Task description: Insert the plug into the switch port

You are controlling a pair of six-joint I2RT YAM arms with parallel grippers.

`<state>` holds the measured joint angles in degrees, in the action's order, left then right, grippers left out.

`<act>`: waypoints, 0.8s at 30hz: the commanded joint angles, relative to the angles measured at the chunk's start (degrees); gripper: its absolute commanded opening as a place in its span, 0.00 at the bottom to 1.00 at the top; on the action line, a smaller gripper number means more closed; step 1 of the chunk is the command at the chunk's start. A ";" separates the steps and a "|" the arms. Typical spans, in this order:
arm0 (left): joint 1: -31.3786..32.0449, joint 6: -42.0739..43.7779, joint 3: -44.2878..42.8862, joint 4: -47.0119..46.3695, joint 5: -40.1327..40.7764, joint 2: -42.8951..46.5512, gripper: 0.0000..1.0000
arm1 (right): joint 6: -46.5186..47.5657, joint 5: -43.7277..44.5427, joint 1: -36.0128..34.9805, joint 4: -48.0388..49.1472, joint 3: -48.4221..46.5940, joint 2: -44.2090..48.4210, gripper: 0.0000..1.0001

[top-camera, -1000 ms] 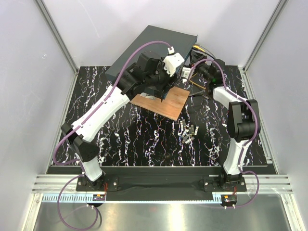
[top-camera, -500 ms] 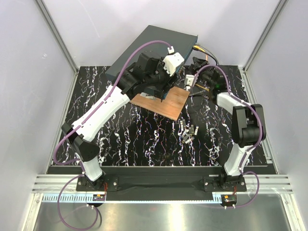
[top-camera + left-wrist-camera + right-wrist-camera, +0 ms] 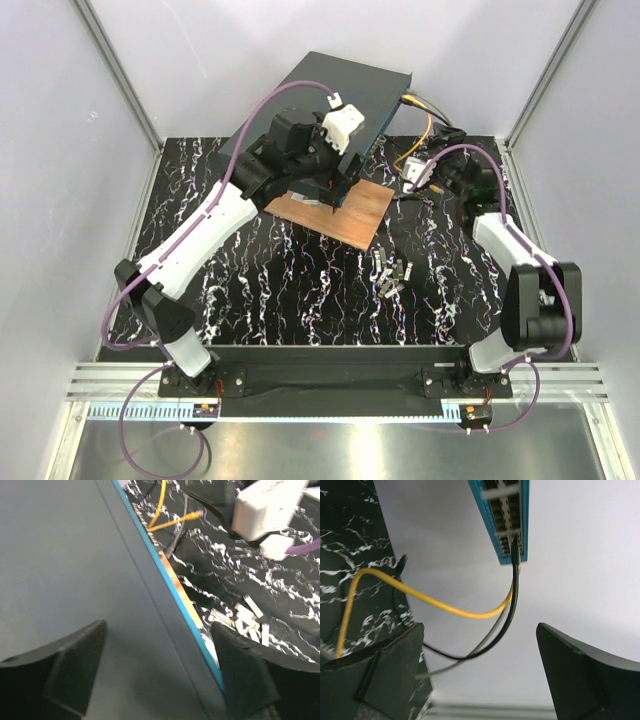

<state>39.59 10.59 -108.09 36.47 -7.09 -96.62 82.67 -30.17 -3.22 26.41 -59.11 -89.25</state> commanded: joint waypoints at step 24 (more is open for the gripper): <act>-20.76 -21.03 18.69 0.71 -20.40 29.80 0.99 | -67.70 12.07 -0.12 -70.33 -19.81 20.35 1.00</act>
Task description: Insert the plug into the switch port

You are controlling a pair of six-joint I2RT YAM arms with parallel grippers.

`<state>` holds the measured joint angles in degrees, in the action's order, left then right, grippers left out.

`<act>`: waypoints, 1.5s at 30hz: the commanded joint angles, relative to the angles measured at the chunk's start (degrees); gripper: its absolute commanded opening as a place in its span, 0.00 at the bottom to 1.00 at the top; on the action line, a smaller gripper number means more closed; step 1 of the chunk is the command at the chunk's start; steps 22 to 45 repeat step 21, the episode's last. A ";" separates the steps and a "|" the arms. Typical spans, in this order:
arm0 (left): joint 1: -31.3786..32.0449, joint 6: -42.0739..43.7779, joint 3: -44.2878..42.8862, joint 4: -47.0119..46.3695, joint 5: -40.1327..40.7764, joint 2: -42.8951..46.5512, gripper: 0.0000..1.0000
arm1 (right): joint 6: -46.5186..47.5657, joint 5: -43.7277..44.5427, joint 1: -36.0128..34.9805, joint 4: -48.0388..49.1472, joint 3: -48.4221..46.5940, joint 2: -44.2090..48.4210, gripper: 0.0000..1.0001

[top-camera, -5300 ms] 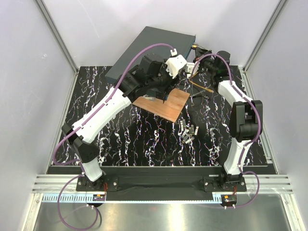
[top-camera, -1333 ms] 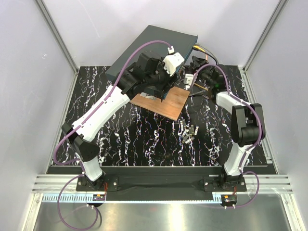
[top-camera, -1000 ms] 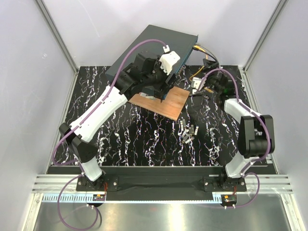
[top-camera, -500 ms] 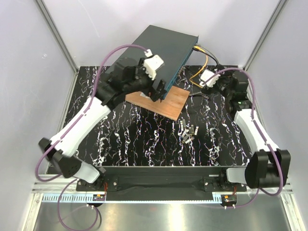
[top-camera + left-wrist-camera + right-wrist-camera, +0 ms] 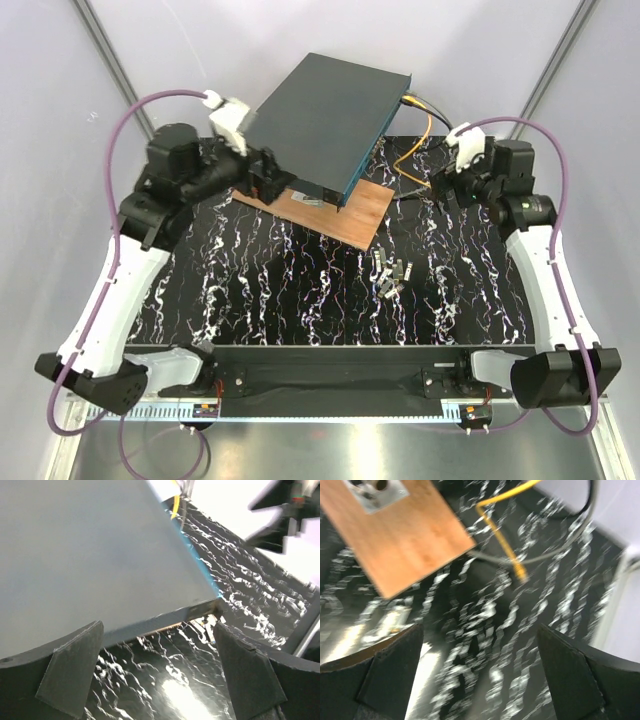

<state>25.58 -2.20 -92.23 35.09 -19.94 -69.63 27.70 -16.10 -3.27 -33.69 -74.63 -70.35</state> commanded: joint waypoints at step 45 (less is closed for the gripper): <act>-23.56 -0.79 24.81 25.38 5.00 31.03 0.99 | -31.04 -10.36 8.45 -17.11 8.45 20.68 1.00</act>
